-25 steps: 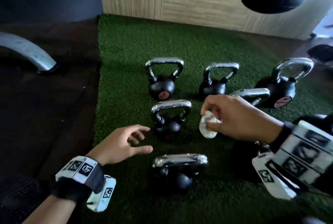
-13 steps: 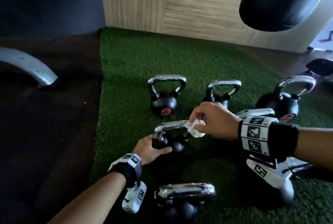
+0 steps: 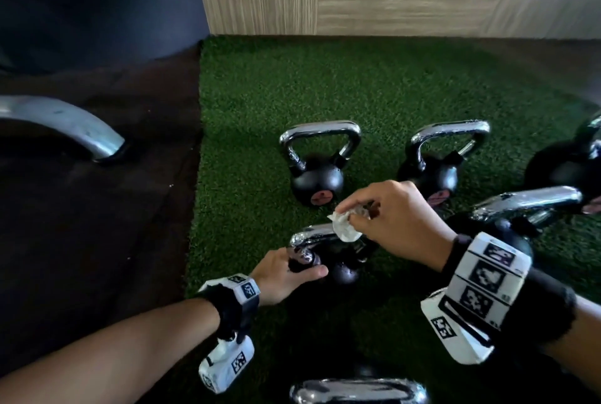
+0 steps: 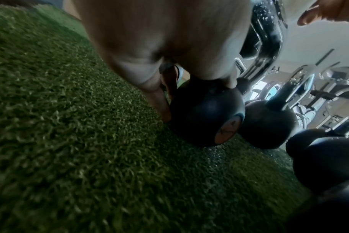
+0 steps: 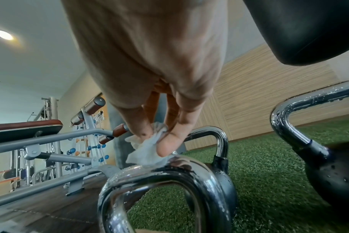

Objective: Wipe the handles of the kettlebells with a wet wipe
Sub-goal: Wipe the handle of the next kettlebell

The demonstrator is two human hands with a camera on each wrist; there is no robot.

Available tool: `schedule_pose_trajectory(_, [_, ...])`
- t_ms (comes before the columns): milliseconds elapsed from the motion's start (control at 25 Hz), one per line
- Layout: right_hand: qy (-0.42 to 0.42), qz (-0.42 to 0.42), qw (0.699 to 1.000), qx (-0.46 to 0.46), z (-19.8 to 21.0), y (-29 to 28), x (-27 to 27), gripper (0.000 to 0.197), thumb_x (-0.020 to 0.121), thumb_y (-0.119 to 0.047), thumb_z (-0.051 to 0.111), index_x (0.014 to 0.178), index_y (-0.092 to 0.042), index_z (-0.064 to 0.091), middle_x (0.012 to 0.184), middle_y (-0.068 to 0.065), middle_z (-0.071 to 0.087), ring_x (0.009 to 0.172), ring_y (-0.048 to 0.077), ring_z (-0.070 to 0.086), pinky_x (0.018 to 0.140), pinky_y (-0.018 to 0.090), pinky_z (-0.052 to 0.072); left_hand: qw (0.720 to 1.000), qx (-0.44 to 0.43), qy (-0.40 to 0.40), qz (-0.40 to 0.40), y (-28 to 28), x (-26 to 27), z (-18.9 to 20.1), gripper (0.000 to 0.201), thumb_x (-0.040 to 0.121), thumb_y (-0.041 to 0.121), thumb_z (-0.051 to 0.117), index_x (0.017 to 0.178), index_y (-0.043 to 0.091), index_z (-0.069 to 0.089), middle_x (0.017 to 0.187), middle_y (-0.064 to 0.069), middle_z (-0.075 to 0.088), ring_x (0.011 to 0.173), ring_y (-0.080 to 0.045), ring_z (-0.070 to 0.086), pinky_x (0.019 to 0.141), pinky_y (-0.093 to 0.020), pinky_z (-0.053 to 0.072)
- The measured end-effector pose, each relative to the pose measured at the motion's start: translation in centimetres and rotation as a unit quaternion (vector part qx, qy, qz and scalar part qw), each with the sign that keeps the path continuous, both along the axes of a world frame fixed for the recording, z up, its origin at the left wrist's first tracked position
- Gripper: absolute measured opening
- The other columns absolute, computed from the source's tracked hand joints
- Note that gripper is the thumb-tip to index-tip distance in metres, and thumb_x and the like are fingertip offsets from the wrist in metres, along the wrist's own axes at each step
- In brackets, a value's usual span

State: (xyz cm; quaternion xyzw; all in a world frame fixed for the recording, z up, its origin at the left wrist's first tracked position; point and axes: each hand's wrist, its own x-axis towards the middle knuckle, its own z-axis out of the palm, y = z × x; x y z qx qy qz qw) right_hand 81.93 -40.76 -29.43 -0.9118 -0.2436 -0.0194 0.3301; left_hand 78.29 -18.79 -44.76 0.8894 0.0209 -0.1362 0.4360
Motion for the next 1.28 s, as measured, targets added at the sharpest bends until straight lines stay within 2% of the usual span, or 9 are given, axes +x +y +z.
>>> schedule_pose_trajectory(160, [-0.035,-0.002,0.999,-0.017,-0.7,-0.5,-0.3,0.019,0.080,-0.016,0.075,0.093,-0.028,0.082,0.086,-0.011,0.069,0.077,-0.002,0.060,0.074,0.009,0.044,0.999,-0.016,-0.002,-0.028,0.5,0.5,0.3,0.058,0.064,0.080,0.065,0.105,0.040,0.072,0.101,0.022,0.073,0.099,0.011,0.064,0.094,-0.014,0.046])
schedule_pose_trajectory(320, [-0.046,0.034,0.996,-0.065,-0.5,0.1,-0.2,0.019,0.083,-0.022,0.075,0.101,-0.023,0.081,0.094,-0.007,0.061,0.083,0.005,0.059,0.077,0.015,0.044,0.999,-0.026,-0.006,-0.023,0.3,0.2,-0.2,0.052,0.063,0.082,0.066,0.102,0.048,0.070,0.099,0.031,0.072,0.094,0.016,0.063,0.085,-0.011,0.045])
schedule_pose_trajectory(560, [-0.015,0.088,0.977,-0.194,-0.6,0.6,-0.9,0.019,0.092,-0.023,0.068,0.107,-0.012,0.073,0.099,-0.003,0.055,0.085,0.013,0.058,0.080,0.030,0.048,0.999,-0.034,0.010,0.001,0.1,0.2,-0.4,0.066,0.059,0.081,0.069,0.106,0.035,0.072,0.109,0.016,0.074,0.104,-0.001,0.067,0.099,-0.028,0.050])
schedule_pose_trajectory(720, [0.019,0.005,0.981,-0.191,0.3,0.2,-0.8,0.006,0.086,-0.012,0.071,0.092,-0.012,0.073,0.093,0.004,0.070,0.084,0.024,0.069,0.076,0.038,0.058,0.999,-0.021,0.022,0.018,0.0,-0.2,0.1,0.030,0.071,0.067,0.077,0.088,0.043,0.069,0.093,0.025,0.069,0.086,0.019,0.061,0.075,-0.002,0.042])
schedule_pose_trajectory(880, [0.025,0.008,0.984,-0.178,0.3,0.8,-0.8,0.018,0.088,-0.009,0.070,0.077,-0.022,0.063,0.087,-0.001,0.066,0.084,0.022,0.068,0.066,0.027,0.051,1.000,-0.020,0.020,0.015,-0.2,-0.4,0.2,0.037,0.078,0.063,0.074,0.103,0.036,0.066,0.109,0.017,0.066,0.101,0.001,0.061,0.083,-0.015,0.042])
schedule_pose_trajectory(1000, [0.076,-0.027,0.984,-0.160,-0.2,-1.3,-0.5,0.013,0.091,-0.014,0.068,0.082,-0.023,0.070,0.077,-0.010,0.055,0.079,0.015,0.061,0.060,0.016,0.038,1.000,-0.010,0.013,0.007,-0.4,-0.5,0.4,0.037,0.079,0.064,0.071,0.105,0.039,0.062,0.100,0.025,0.061,0.091,0.007,0.055,0.076,-0.012,0.039])
schedule_pose_trajectory(1120, [0.094,-0.024,0.978,-0.184,-0.5,-3.0,-0.3,0.015,0.085,-0.007,0.070,0.080,-0.019,0.078,0.068,-0.012,0.056,0.064,0.003,0.055,0.054,0.009,0.035,1.000,-0.005,0.006,-0.002,-0.3,-0.4,0.5,0.037,0.080,0.063,0.071,0.108,0.040,0.064,0.102,0.023,0.062,0.098,-0.001,0.057,0.077,-0.011,0.038])
schedule_pose_trajectory(1200, [0.079,-0.033,0.978,-0.193,-0.5,-2.7,0.0,0.013,0.081,-0.007,0.074,0.085,-0.017,0.081,0.070,-0.010,0.061,0.064,0.000,0.056,0.054,0.007,0.034,1.000,-0.002,0.006,-0.008,-0.2,-0.3,0.8,0.031,0.081,0.062,0.071,0.103,0.043,0.062,0.096,0.028,0.061,0.096,0.001,0.058,0.070,0.000,0.035])
schedule_pose_trajectory(1280, [0.073,-0.061,0.975,-0.202,-0.9,-2.2,0.4,0.014,0.077,-0.006,0.075,0.087,-0.013,0.080,0.082,0.000,0.068,0.074,0.015,0.065,0.059,0.019,0.046,1.000,-0.004,0.004,-0.006,-0.2,-0.3,0.7,0.036,0.081,0.063,0.070,0.109,0.043,0.062,0.098,0.027,0.062,0.096,0.000,0.058,0.072,-0.003,0.036])
